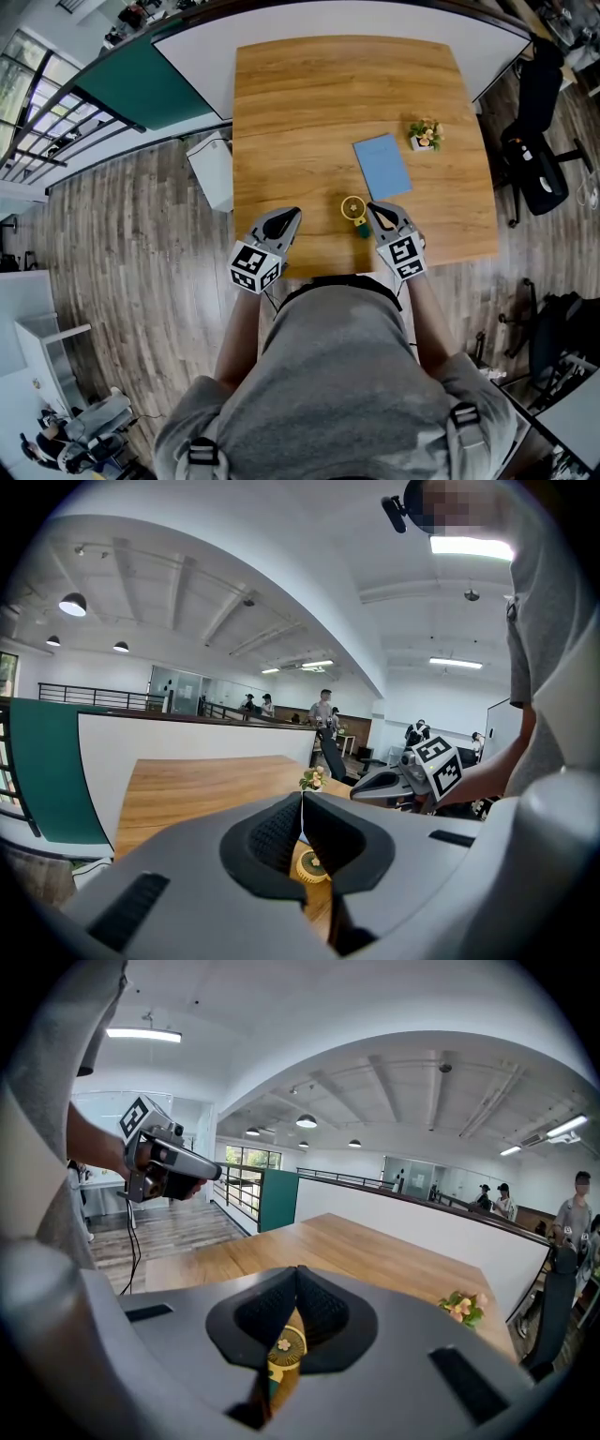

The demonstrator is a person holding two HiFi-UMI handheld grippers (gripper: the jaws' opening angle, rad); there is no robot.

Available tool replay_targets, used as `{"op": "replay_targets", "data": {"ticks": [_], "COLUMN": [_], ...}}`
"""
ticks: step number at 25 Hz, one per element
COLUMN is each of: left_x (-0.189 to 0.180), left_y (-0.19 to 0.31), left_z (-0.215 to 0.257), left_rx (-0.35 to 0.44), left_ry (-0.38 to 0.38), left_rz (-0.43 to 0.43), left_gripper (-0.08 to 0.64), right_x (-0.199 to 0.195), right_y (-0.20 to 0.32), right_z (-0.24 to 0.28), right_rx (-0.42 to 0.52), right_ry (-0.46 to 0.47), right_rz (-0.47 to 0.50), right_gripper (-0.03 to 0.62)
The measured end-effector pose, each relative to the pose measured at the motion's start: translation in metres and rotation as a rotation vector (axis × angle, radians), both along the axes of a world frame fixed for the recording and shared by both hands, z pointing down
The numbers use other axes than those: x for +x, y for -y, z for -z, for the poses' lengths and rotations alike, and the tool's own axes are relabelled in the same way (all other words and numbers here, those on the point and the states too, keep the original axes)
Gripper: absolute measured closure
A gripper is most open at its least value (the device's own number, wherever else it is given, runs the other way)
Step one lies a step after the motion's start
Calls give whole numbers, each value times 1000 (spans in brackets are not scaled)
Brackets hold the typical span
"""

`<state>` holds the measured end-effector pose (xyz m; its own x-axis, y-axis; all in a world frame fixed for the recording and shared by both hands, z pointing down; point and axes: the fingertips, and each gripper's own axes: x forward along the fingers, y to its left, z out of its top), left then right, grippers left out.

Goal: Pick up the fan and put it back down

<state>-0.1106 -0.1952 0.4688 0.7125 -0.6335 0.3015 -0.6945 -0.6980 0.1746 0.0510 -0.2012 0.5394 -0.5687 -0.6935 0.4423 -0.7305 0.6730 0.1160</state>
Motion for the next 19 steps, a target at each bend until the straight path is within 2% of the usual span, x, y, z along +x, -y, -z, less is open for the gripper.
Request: {"op": "replay_targets", "data": {"ticks": [19], "left_x": [-4], "left_y": [3], "left_z": [-2], "left_rx": [-2], "left_ry": [6], "left_rz": [3], "left_gripper": [537], "right_x": [-3], "right_y": [5], "right_z": [-1], "right_rx": [0], "right_ry": [-1], "right_rz": [-2], "right_gripper": [588]}}
